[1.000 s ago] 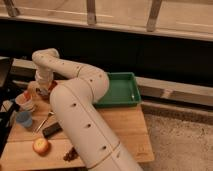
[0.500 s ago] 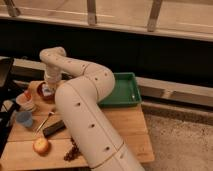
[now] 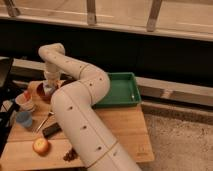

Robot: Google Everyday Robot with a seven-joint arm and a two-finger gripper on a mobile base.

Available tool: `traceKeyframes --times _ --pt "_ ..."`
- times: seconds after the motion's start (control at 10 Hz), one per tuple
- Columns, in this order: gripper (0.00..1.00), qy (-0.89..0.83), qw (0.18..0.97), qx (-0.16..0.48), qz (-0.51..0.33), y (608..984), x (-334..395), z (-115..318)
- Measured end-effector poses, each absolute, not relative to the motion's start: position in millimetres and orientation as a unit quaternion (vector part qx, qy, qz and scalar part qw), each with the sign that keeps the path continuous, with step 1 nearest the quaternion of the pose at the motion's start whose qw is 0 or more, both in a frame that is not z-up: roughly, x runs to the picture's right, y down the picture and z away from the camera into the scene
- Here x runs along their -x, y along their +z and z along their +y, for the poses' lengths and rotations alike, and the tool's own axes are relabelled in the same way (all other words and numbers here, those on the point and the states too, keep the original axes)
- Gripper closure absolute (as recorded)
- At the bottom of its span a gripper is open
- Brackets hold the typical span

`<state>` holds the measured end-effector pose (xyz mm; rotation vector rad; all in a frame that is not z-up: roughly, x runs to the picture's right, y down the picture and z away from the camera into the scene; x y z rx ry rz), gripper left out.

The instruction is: Wipe red bowl with towel

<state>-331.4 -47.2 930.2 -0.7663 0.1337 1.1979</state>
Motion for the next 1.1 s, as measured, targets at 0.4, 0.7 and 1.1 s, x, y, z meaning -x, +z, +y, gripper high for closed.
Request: traceKeyframes --times 0.4,0.7,1.1 --pt "1.0 0.54 0.757 0.368 0.021 922 364 -43" --pt "1.0 0.517 0.756 0.401 0.028 898 358 -14" --pt "1.0 0.523 0.754 0.392 0.073 896 322 -12"
